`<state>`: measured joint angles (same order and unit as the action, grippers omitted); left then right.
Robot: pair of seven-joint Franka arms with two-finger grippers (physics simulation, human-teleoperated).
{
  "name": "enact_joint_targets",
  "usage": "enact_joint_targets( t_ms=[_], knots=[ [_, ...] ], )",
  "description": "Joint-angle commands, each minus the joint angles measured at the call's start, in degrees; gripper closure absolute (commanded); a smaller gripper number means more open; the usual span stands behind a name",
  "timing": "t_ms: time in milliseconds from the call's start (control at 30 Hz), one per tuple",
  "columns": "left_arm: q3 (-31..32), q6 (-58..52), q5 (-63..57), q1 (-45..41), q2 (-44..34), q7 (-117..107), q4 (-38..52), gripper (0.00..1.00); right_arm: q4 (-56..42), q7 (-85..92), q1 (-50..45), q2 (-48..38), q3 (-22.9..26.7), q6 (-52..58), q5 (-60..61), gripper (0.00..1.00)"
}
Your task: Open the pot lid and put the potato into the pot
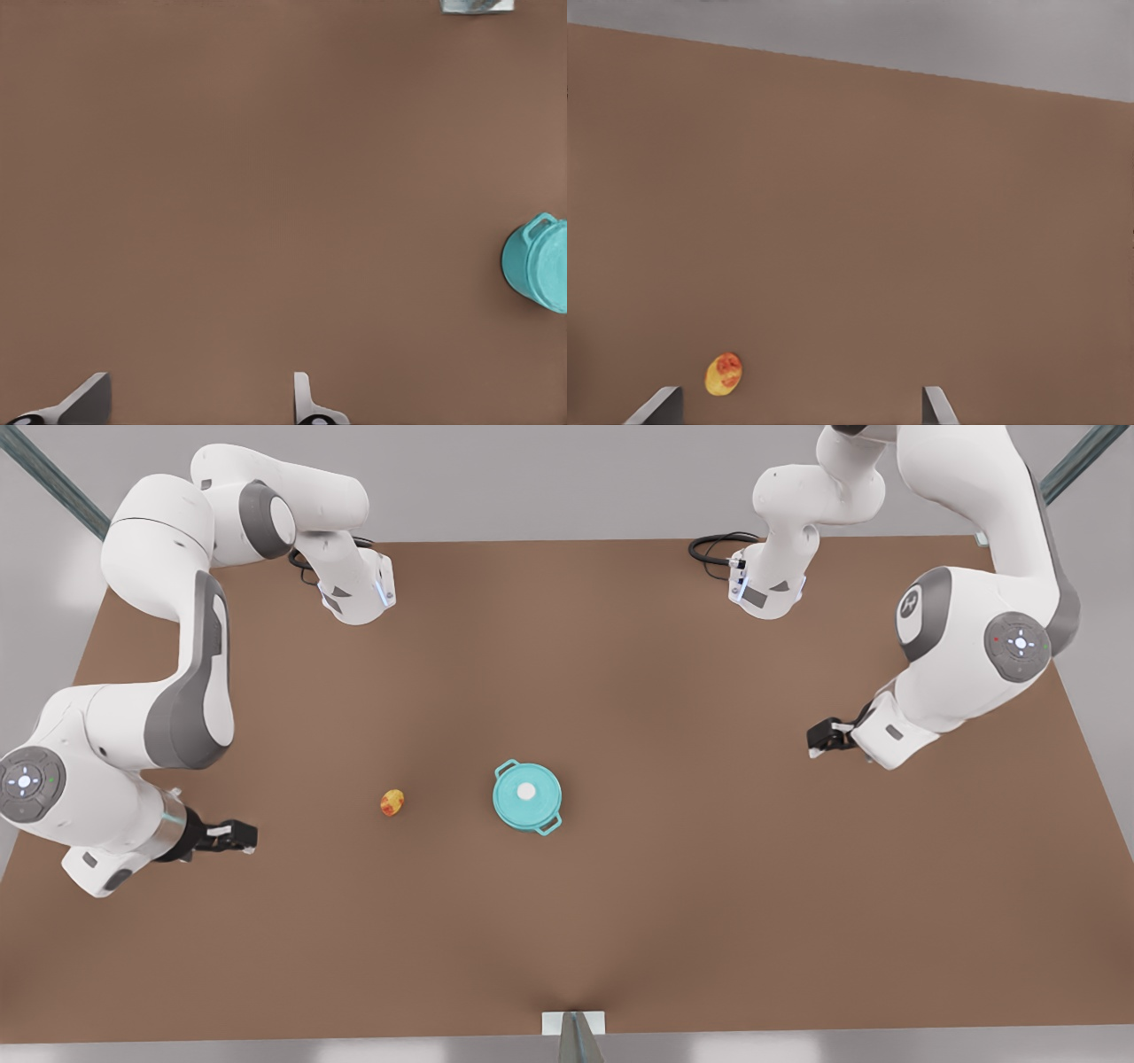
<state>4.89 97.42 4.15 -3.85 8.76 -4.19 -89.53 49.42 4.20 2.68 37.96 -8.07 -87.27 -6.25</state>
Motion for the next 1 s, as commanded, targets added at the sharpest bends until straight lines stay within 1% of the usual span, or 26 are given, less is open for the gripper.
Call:
enact_joint_targets(
  t_ms=[0, 33, 67, 100, 133, 167, 200, 267, 300, 333, 367, 400, 433, 467, 500, 533, 633, 700, 733, 800, 867, 967],
  knots=[
    [0.2, 3.6, 0.2, 0.0, 0.0, 2.1, 0.2, 0.00, 0.0, -0.3, 0.0, -0.1, 0.0, -4.1, -0.2, 0.00],
    [1.3, 3.6, 0.2, -0.1, 0.6, 2.2, 0.5, 0.00, 0.0, -0.1, 0.0, -0.1, 0.0, -4.1, -0.1, 0.00],
    [3.0, 4.3, -1.1, -1.2, 2.9, 2.3, 0.3, 0.00, 0.0, -0.2, -0.2, -0.1, -0.1, -4.0, 0.1, 0.00],
    [4.0, 4.4, -4.5, -6.9, 5.0, 0.9, 1.1, 0.00, 0.5, -4.4, -2.8, 0.0, -0.5, -4.0, 3.4, 0.00],
    [4.1, 4.7, -4.5, -12.0, 7.8, -12.0, 2.8, 0.00, 0.5, -13.9, -4.9, 0.0, -0.5, -4.0, 3.4, 0.00],
    [4.1, 6.5, -5.0, -16.9, 8.9, -24.0, 3.0, 0.00, 0.6, -22.1, -8.7, 0.5, -0.5, -4.0, 2.9, 0.00],
    [4.1, 7.0, -5.5, -19.3, 10.7, -27.9, 3.0, 0.00, 0.8, -30.6, -9.7, 2.0, -0.5, -4.0, 2.7, 0.00],
    [4.1, 9.1, -6.4, -23.1, 15.0, -38.0, 5.2, 0.00, 1.7, -32.5, -9.7, 2.6, -0.5, -4.1, 2.7, 0.00],
    [4.1, 9.5, -9.0, -25.7, 17.0, -41.5, 6.5, 0.00, 4.5, -31.9, -10.0, 2.2, -0.5, -4.4, 2.0, 0.00],
    [4.1, 12.0, -9.2, -26.6, 18.1, -45.5, 6.6, 0.00, 12.4, -32.0, -10.6, -1.4, -0.4, -8.4, 2.1, 0.00],
    [4.1, 15.2, -9.4, -27.5, 19.7, -47.6, 6.7, 0.00, 24.6, -32.7, -10.7, -6.3, 0.3, -18.0, 3.3, 0.00],
    [4.1, 19.0, -9.4, -27.7, 22.0, -49.9, 9.0, 0.00, 31.4, -34.6, -11.7, -9.3, 1.4, -21.8, 4.1, 0.00],
    [4.0, 19.1, -9.5, -29.9, 27.6, -53.9, 16.6, 0.00, 35.6, -37.1, -12.3, -10.5, 1.4, -24.9, 4.2, 0.00],
    [4.0, 18.9, -12.2, -31.6, 30.7, -56.7, 19.9, 0.00, 41.6, -39.4, -13.5, -12.1, 1.5, -30.2, 4.3, 0.00],
    [3.9, 18.5, -12.6, -31.7, 30.7, -57.0, 20.0, 0.00, 43.7, -39.6, -13.8, -12.7, 1.5, -30.8, 4.3, 0.00],
    [3.7, 18.4, -12.6, -31.6, 30.4, -57.0, 20.1, 0.00, 45.8, -43.8, -13.8, -13.2, 1.5, -34.1, 4.8, 0.00],
    [3.1, 20.0, -12.6, -31.1, 30.6, -56.3, 20.3, 0.00, 50.5, -44.3, -15.0, -13.5, 2.8, -36.7, 5.3, 0.00],
    [3.1, 19.9, -12.7, -30.9, 30.7, -52.1, 19.9, 0.00, 57.5, -44.3, -14.9, -14.3, 4.8, -47.1, 7.7, 0.00],
    [3.0, 19.9, -12.6, -30.8, 30.7, -51.7, 20.0, 0.00, 60.8, -44.3, -14.9, -15.4, 4.9, -50.9, 8.0, 0.00],
    [3.1, 20.4, -12.6, -30.9, 31.1, -50.8, 20.1, 0.00, 62.9, -44.4, -14.9, -15.4, 5.1, -53.8, 8.1, 0.00],
    [3.2, 17.5, -12.6, -28.8, 30.6, -50.7, 20.0, 0.00, 65.8, -44.9, -15.0, -15.1, 5.3, -59.5, 8.4, 0.00],
    [3.5, 17.6, -13.6, -33.4, 31.0, -53.4, 19.9, 0.00, 67.4, -45.1, -15.0, -13.1, 5.5, -64.5, 8.4, 0.00]
  ],
)
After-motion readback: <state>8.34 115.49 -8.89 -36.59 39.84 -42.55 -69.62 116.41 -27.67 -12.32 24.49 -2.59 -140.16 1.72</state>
